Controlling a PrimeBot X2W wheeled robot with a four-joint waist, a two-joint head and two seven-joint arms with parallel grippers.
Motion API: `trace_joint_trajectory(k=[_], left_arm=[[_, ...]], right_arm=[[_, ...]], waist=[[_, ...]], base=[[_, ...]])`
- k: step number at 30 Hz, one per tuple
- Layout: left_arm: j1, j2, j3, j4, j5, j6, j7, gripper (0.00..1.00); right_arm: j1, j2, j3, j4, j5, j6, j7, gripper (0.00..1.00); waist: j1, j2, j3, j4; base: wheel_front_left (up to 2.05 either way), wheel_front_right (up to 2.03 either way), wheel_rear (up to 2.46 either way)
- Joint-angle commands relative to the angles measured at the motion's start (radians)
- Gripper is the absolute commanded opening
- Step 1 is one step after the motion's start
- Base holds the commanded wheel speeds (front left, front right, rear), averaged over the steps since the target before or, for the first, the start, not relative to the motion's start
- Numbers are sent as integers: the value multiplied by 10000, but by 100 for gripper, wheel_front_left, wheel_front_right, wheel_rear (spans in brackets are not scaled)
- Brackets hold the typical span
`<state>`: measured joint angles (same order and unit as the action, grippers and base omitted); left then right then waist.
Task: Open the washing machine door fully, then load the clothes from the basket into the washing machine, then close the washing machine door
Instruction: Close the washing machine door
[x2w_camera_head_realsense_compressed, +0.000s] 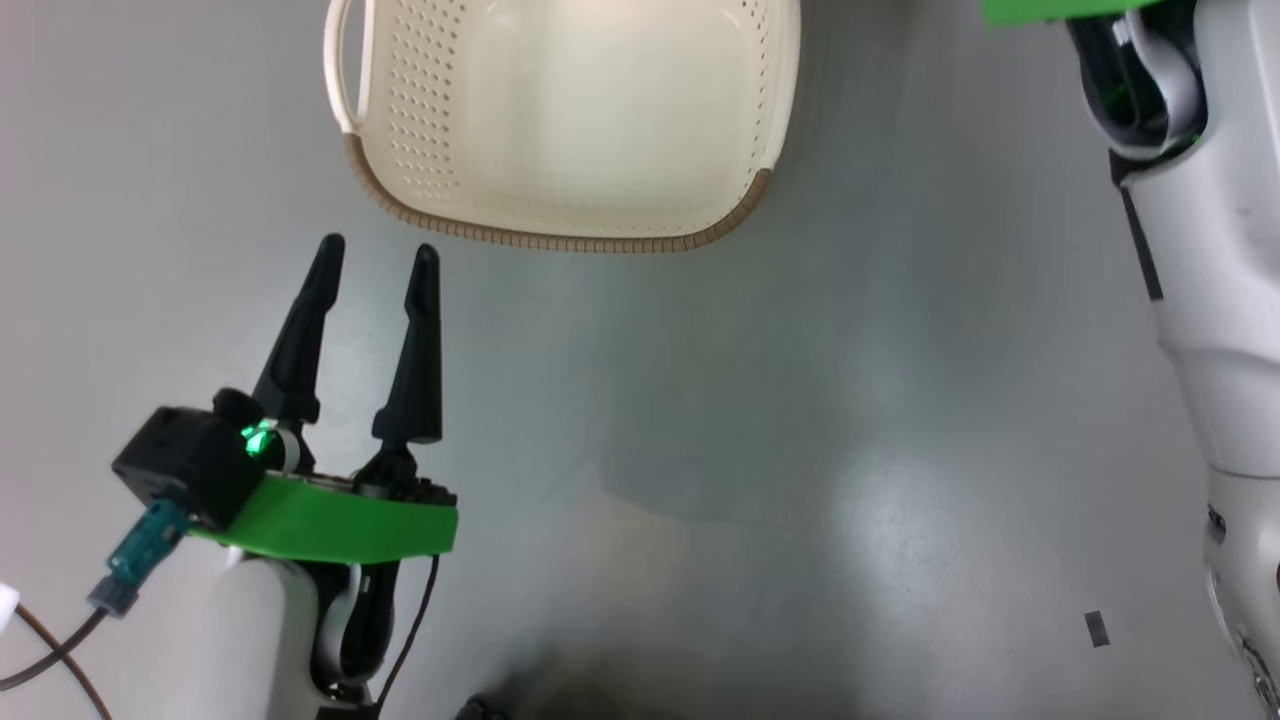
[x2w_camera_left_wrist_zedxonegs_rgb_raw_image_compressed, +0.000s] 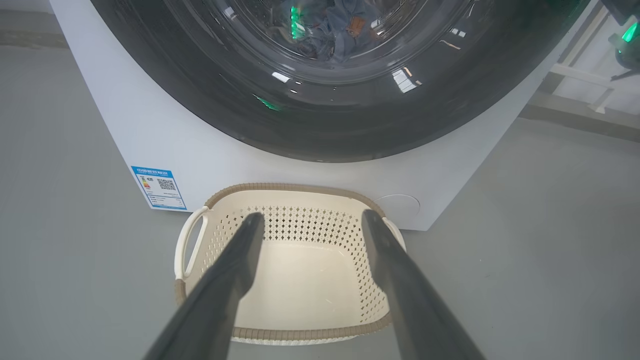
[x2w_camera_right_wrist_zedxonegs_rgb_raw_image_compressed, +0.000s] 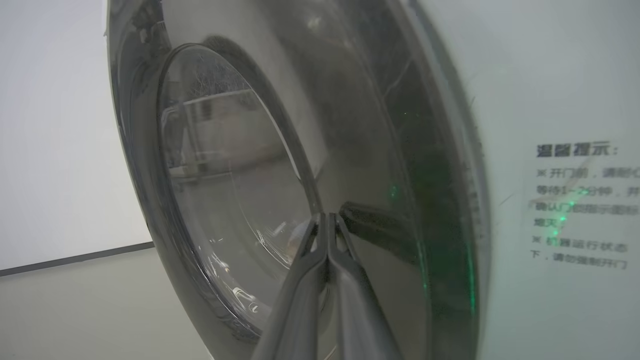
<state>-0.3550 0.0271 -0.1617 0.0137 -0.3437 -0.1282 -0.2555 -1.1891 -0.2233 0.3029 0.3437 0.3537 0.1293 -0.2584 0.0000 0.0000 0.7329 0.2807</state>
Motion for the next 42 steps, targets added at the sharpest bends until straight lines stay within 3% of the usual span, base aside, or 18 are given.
trace_joint_trajectory(k=[1,10,15,28,42], left_arm=[[-39,231,247,-290,-127,-25,-63,100],[-195,231,182,-291,-155,-25,-63,100],[-242,231,274,-312,-127,-25,-63,100],[56,231,639,-308,35,-25,-63,100],[833,231,1195,-248,475,-25,-63,100]], right_arm=[[-169,358,-55,-150,-170,14,-34,0],[-850,662,-758,333,-700,14,-34,0],[-669,719,-563,424,-673,14,-34,0],[2052,114,206,-334,367,14,-34,0],[4738,447,29,-962,637,14,-34,0]], waist=[[0,0,193,107],[0,0,356,75],[0,0,297,-41],[0,0,-1022,-418],[0,0,-2805,-1092]], base=[[0,0,0],[0,0,0],[0,0,0],[0,0,0],[0,0,0]])
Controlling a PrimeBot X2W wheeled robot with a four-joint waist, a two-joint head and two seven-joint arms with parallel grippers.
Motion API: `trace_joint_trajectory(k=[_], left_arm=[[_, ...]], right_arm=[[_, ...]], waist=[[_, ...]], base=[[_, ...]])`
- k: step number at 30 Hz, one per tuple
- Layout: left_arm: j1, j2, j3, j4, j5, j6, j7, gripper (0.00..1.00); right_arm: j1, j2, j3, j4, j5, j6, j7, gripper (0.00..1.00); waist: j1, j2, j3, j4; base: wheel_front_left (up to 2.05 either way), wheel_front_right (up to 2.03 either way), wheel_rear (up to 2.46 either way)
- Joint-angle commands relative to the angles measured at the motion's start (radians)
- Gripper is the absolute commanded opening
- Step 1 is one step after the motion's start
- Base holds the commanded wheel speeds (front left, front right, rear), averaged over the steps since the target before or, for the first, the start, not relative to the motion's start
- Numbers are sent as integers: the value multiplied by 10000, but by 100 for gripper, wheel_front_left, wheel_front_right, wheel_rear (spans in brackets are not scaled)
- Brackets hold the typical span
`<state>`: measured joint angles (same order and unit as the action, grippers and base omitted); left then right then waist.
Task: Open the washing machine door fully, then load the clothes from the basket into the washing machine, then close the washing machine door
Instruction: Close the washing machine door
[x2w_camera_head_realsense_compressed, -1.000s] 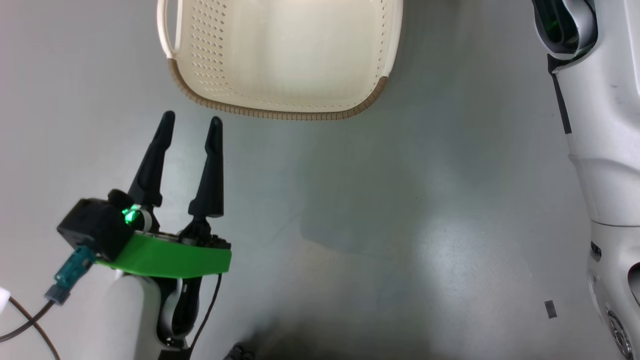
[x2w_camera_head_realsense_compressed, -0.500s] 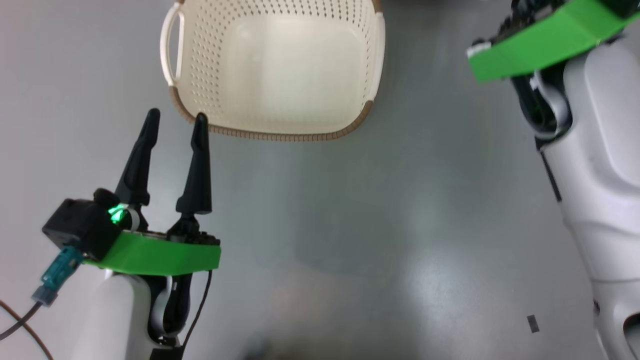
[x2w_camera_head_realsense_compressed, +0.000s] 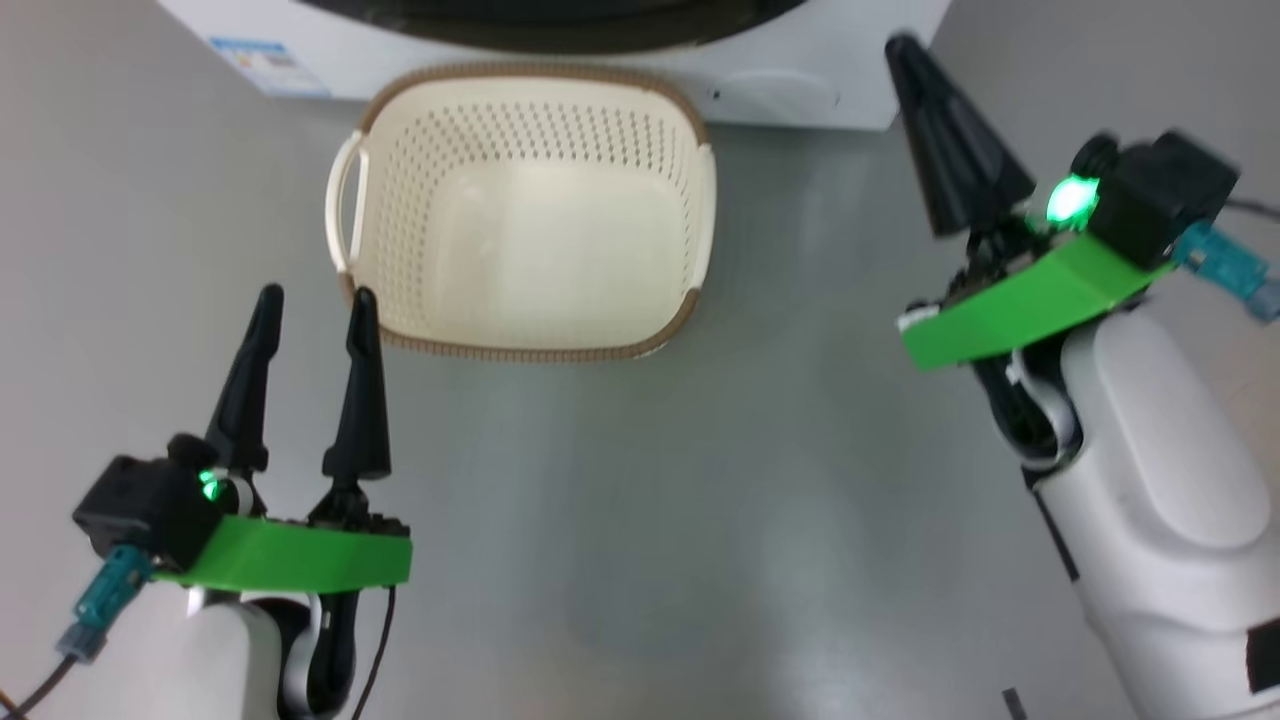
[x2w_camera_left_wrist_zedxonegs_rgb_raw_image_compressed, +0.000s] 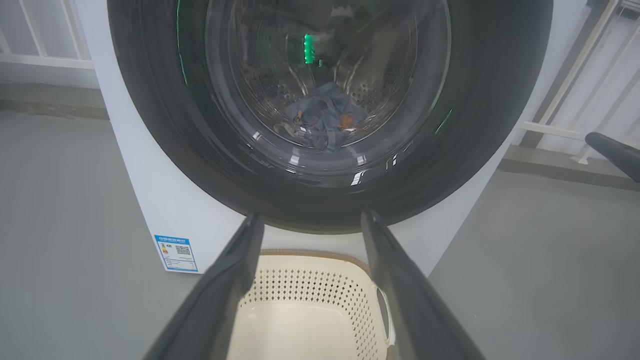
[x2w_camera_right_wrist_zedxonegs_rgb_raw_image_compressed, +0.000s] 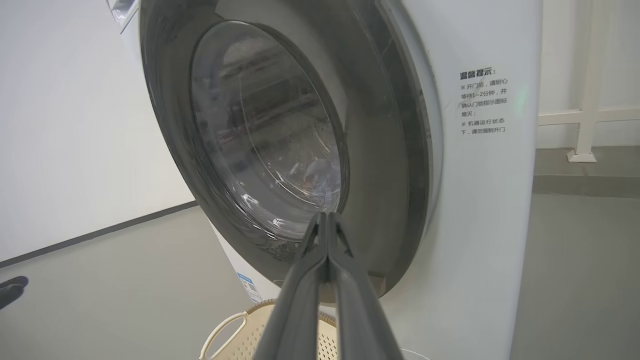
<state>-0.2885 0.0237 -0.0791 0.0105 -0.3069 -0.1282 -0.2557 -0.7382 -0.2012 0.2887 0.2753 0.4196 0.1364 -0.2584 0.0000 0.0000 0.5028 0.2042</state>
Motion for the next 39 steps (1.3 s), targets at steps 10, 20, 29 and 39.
trace_joint_trajectory(k=[10,20,29,39], left_arm=[[868,266,499,-124,305,-25,-61,100],[1605,289,827,-116,290,-25,-61,100],[2367,401,1139,98,446,-25,-61,100],[3115,498,1277,183,547,-25,-61,100]], right_arm=[[1745,543,-143,-203,-194,-57,-34,98],[3373,878,-726,-590,-466,-57,-34,100],[4759,950,-1018,-826,-758,-57,-34,100],[6094,1084,-1640,-1258,-1214,-57,-34,100]], waist=[[0,0,-1642,-734],[0,0,-2723,-1151],[0,0,-3624,-1584],[0,0,-4301,-1778]], base=[[0,0,0],[0,0,0],[0,0,0],[0,0,0]])
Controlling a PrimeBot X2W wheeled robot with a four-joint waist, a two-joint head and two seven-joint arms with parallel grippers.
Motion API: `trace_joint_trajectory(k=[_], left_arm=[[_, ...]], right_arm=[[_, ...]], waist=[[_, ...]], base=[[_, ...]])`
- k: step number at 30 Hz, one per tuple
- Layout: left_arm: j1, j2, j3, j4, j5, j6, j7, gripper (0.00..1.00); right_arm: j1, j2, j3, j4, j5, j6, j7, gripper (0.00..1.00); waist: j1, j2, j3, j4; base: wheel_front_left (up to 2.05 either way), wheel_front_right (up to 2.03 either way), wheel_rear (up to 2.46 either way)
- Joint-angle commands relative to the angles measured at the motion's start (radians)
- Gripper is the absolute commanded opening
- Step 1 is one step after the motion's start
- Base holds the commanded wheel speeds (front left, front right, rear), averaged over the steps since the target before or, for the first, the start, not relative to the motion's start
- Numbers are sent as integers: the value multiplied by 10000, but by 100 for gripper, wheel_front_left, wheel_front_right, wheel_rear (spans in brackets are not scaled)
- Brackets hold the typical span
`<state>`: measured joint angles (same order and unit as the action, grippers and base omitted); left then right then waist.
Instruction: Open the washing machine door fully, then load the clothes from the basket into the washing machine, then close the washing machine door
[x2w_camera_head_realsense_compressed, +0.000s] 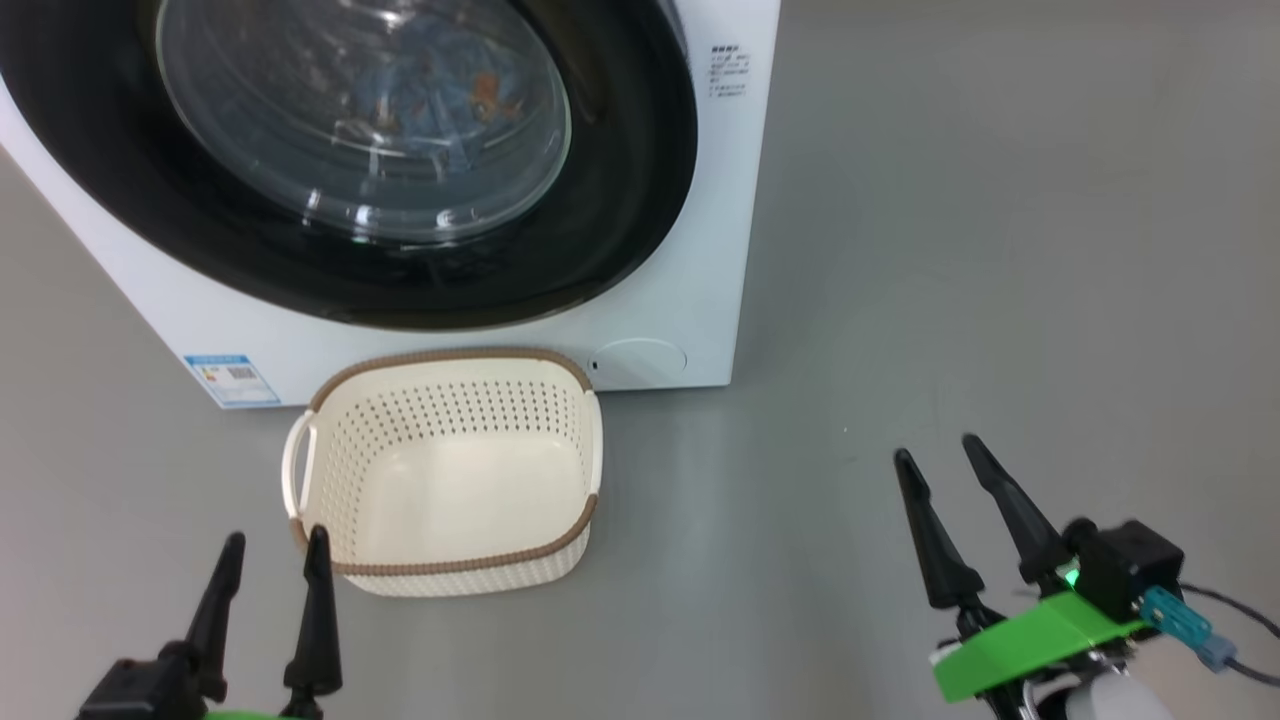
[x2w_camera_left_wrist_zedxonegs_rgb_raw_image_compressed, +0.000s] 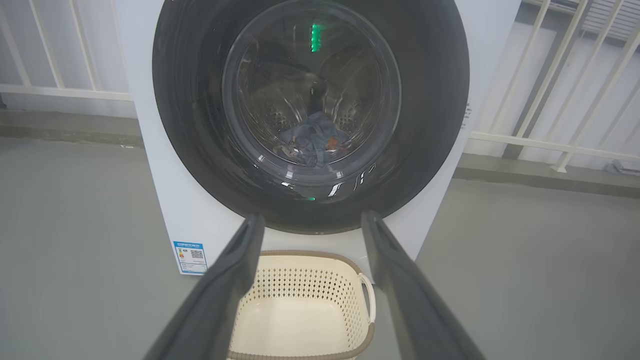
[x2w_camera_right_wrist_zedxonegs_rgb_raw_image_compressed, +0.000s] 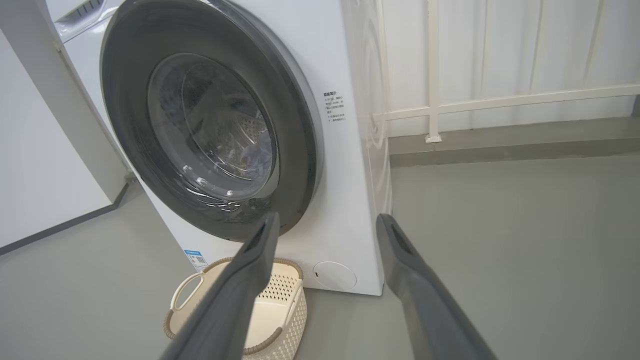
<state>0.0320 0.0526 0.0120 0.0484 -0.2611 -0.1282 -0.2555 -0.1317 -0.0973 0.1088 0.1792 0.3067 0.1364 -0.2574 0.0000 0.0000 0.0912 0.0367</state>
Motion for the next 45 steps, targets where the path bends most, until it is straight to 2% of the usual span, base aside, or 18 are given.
trace_joint_trajectory(k=[1,19,29,30,35,39,45], left_arm=[[-8,228,369,-202,109,-25,-63,100],[861,92,623,-346,454,-25,-63,100],[957,45,493,-410,423,-25,-63,100],[1138,-23,185,-128,386,0,2,0],[1138,-158,80,279,92,7,62,0],[1069,-123,83,319,-390,10,158,0],[960,-86,81,403,-977,10,275,0]], right_arm=[[156,69,62,-365,-125,-57,-44,100],[1105,393,-952,-885,-713,-57,-44,100],[1218,451,-1071,-917,-801,-57,-44,100],[1337,458,-1265,-631,-677,0,0,0],[1370,469,-1236,-185,-378,1,61,0],[1344,452,-1252,-167,83,-1,171,0],[1292,434,-1269,-119,647,-4,302,0]], waist=[[0,0,-213,-116],[0,0,-686,-66],[0,0,-772,-41],[0,0,-773,-42],[2,0,-776,-43],[22,0,-802,-56],[2,0,-789,-69]], base=[[0,0,0],[0,0,0],[0,0,0],[0,0,0],[0,0,0],[0,0,0],[0,0,0]])
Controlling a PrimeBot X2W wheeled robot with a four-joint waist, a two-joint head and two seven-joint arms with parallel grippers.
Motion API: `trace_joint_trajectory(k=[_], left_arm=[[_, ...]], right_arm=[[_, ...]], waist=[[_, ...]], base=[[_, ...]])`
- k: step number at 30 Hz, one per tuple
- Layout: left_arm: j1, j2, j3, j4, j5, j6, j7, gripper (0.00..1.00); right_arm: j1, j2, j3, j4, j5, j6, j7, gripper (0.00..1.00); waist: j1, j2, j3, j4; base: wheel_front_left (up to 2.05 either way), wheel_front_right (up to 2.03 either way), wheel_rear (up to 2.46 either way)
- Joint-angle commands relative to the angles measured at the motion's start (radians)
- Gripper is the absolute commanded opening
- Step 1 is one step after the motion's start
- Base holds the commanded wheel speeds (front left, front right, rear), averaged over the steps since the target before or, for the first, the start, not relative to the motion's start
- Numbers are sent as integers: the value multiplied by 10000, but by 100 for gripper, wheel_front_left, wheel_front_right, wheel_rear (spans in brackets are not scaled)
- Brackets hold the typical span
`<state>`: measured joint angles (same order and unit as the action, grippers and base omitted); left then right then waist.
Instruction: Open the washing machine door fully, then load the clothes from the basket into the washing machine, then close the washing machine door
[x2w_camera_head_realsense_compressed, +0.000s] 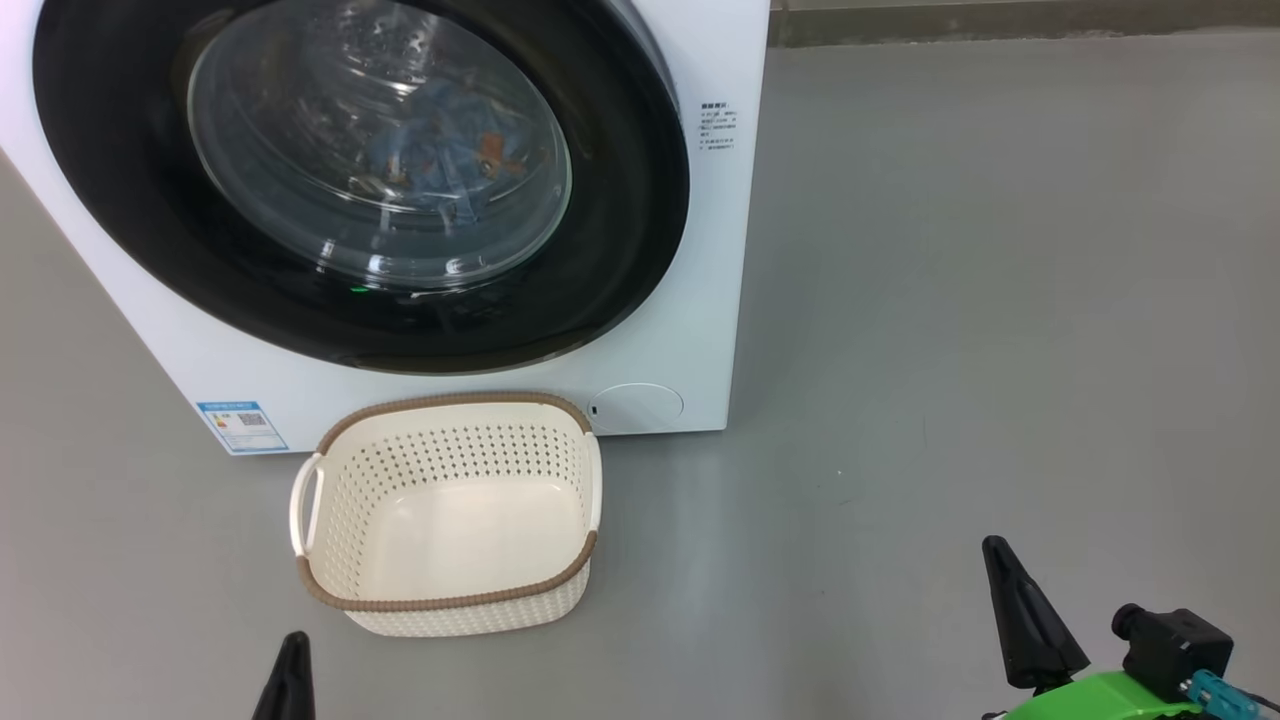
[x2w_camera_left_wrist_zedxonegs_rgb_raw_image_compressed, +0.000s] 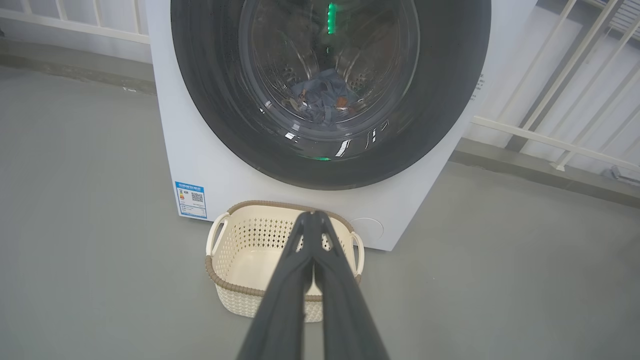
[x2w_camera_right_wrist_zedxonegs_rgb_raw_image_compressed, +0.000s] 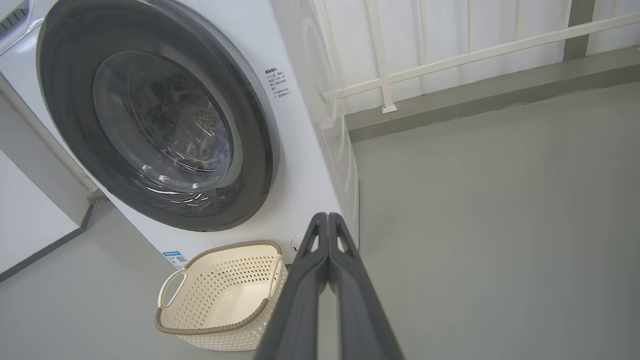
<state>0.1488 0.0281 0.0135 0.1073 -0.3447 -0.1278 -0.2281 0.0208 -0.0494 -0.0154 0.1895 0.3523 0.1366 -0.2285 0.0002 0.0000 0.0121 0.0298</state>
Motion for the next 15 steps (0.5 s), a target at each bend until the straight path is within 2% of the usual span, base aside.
trace_joint_trajectory(k=[1,15], left_arm=[[-233,166,65,-168,-258,6,25,0],[-540,250,74,67,-1890,-6,364,0]], right_arm=[[-245,-49,-31,-214,304,-6,39,0],[-380,-84,-95,-112,1876,-13,416,0]], waist=[[-1,0,3,-3],[-2,0,-8,-39]], base=[[0,0,0],[0,0,0]])
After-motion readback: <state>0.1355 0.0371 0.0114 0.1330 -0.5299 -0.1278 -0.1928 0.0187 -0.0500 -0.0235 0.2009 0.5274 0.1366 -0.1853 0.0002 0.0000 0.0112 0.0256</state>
